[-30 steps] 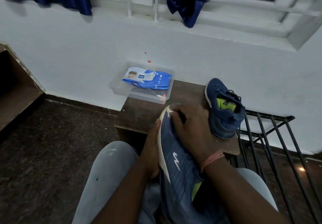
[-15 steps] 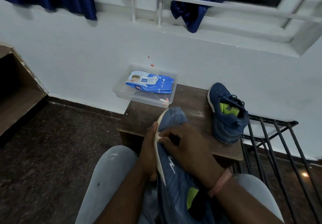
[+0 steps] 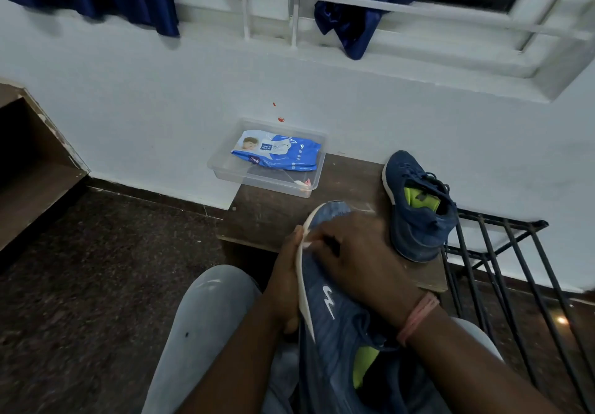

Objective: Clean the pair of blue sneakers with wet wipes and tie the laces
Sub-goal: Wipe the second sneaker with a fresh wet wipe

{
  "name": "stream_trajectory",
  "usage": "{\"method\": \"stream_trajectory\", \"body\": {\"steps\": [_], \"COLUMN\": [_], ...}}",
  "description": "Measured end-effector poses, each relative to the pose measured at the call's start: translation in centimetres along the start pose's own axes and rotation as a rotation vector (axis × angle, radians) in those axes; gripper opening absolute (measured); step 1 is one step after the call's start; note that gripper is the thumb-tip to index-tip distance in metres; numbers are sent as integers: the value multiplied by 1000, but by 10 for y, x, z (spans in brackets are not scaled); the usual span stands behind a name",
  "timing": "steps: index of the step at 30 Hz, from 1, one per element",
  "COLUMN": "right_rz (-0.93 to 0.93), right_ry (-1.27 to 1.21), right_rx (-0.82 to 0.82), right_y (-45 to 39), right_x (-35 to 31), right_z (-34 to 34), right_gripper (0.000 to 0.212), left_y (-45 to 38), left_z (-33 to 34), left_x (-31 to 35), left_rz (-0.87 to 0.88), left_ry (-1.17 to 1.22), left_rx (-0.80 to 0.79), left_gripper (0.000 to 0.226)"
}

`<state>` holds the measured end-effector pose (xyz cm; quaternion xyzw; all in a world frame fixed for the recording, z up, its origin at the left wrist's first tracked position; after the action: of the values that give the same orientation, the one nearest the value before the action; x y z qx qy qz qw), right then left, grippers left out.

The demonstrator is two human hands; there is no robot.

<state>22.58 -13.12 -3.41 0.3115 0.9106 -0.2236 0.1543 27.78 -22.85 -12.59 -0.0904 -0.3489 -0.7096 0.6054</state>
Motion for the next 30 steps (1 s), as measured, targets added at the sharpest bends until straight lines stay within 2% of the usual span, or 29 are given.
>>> {"method": "stream_trajectory", "body": {"steps": [2, 4, 5, 8, 10, 13, 15, 16, 19, 21, 23, 25, 26, 27, 30], "right_rz": [147, 268, 263, 129, 63, 215, 281, 238, 129, 89, 101, 240, 265, 239, 93], "right_ry": [149, 131, 95, -79, -69, 195, 245, 183, -181, -208, -76, 143, 177, 117, -203], "right_rx": [141, 192, 178, -1, -70, 150, 233, 207, -48, -103, 51, 215, 253, 214, -85], "right_y": [-11, -13, -9, 14, 15, -9, -18, -17, 5, 8, -4, -12, -13, -9, 11], "right_x": [25, 34, 30, 2, 3, 31, 30, 21, -8, -4, 15, 30, 29, 23, -5], "right_z": [-13, -14, -7, 12, 5, -15, -17, -8, 14, 8, -3, -10, -8, -1, 12], "right_gripper": [5, 16, 15, 7, 9, 13, 15, 13, 12, 11, 9, 7, 8, 9, 10], "left_y": [-5, -2, 1, -4, -2, -4, -4, -5, -3, 1, 0, 1, 1, 1, 1], "left_z": [-4, 1, 3, 0, 0, 2, 6, 5, 0, 1, 6, 12, 13, 13, 6], "left_x": [-6, -7, -4, 0, 2, -5, -7, -5, 2, 4, 0, -7, -6, -5, 2], "left_rz": [-19, -18, -1, 73, 37, 0, -14, -13, -16, -29, -25, -51, -42, -20, -16], "left_ry": [-68, -95, -75, -50, -74, -142, -100, -56, 16, -19, -54, -61, -53, -31, 26], "left_rx": [-18, -42, -36, -42, 7, -20, -15, -32, -40, -42, -52, -51, -57, -83, -99], "left_gripper": [68, 59, 53, 58, 56, 55, 54, 56, 61, 61, 59, 57, 58, 59, 63]}}
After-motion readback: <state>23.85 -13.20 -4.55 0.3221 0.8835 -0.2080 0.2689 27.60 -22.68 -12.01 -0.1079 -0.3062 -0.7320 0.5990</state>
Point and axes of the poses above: each hand's wrist, its own y-axis away from the middle knuckle, its own z-axis out of the palm, x = y × z, the point moved 3 cm from there along -y, towards the middle knuckle, and after that the axes turned 2 degrees about -z, right-handed, at the moved point
